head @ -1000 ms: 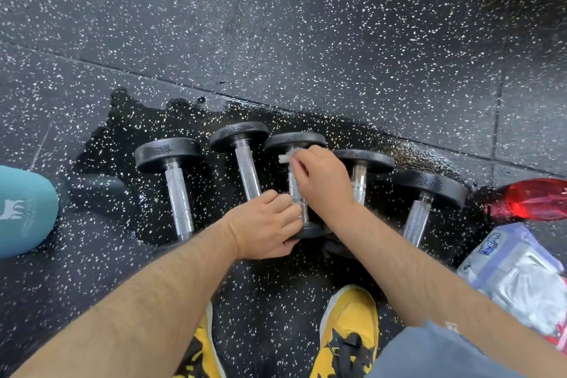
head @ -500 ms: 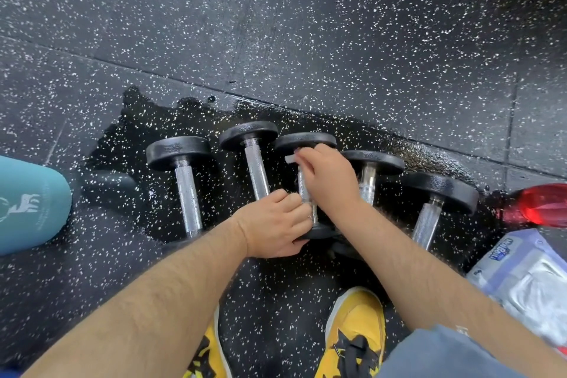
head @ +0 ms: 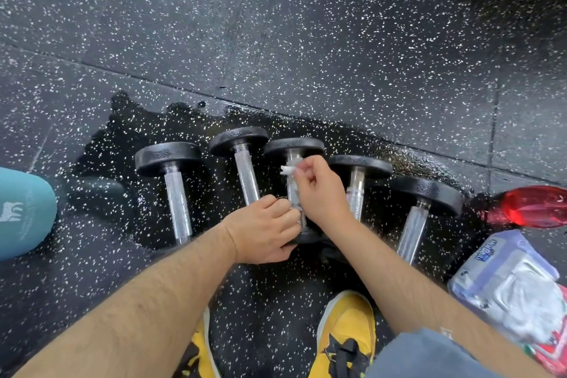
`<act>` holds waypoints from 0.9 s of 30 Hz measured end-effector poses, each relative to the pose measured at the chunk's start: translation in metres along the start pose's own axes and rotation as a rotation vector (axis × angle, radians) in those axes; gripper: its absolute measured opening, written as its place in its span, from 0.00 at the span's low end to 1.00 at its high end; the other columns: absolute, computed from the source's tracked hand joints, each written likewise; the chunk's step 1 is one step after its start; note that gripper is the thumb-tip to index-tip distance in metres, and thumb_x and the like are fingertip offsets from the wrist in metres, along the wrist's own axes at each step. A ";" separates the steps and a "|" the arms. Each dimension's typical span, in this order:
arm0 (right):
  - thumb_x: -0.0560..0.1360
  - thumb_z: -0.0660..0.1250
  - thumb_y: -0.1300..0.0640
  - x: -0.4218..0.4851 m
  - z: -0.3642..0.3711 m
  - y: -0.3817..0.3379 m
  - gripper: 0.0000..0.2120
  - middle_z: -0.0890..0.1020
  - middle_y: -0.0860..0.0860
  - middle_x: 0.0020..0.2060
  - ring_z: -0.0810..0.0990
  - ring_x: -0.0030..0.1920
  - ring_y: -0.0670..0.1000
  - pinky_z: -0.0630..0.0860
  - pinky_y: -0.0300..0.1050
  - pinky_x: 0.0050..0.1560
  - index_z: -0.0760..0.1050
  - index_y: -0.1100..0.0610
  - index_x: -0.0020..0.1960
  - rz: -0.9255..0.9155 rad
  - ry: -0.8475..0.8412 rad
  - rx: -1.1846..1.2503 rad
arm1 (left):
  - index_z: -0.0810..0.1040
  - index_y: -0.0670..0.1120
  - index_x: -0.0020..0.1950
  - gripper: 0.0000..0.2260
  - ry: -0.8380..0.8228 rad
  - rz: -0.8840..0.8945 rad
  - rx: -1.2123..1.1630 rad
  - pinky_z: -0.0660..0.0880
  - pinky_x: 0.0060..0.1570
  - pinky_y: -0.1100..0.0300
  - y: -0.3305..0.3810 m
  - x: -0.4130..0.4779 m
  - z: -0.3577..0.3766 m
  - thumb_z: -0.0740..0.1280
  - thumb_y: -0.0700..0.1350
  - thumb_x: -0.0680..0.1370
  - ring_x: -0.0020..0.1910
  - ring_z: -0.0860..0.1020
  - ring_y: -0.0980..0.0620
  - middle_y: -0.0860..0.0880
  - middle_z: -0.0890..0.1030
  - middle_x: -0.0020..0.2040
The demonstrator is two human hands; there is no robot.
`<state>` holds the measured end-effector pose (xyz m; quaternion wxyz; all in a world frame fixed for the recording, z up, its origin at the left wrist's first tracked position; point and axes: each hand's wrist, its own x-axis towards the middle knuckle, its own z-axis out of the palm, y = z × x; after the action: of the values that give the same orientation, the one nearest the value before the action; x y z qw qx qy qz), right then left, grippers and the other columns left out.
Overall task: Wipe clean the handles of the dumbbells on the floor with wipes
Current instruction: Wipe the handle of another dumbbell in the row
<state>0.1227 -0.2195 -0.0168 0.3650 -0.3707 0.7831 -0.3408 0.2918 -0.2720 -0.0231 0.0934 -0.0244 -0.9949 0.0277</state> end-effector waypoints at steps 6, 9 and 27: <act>0.80 0.66 0.48 0.010 0.001 -0.001 0.05 0.75 0.52 0.30 0.72 0.33 0.48 0.70 0.42 0.34 0.76 0.46 0.46 -0.025 0.072 -0.079 | 0.75 0.45 0.44 0.15 0.009 -0.006 -0.010 0.68 0.42 0.53 0.001 0.000 0.000 0.68 0.58 0.77 0.43 0.66 0.46 0.48 0.75 0.43; 0.81 0.63 0.46 0.006 0.002 0.002 0.05 0.72 0.46 0.30 0.70 0.33 0.44 0.63 0.39 0.34 0.74 0.44 0.47 -0.078 0.048 -0.164 | 0.74 0.45 0.44 0.15 0.006 -0.006 -0.015 0.69 0.42 0.53 0.000 0.000 0.000 0.67 0.57 0.78 0.43 0.67 0.46 0.48 0.75 0.43; 0.82 0.62 0.53 0.010 -0.003 -0.004 0.04 0.71 0.42 0.30 0.70 0.34 0.41 0.66 0.44 0.38 0.76 0.51 0.52 -0.143 -0.028 -0.259 | 0.74 0.45 0.45 0.16 -0.016 0.009 0.005 0.68 0.43 0.53 0.000 -0.003 0.003 0.65 0.58 0.79 0.43 0.66 0.46 0.47 0.74 0.44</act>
<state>0.1170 -0.2287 -0.0156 0.2998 -0.4740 0.7870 -0.2570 0.2946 -0.2720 -0.0263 0.0854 -0.0283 -0.9955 0.0311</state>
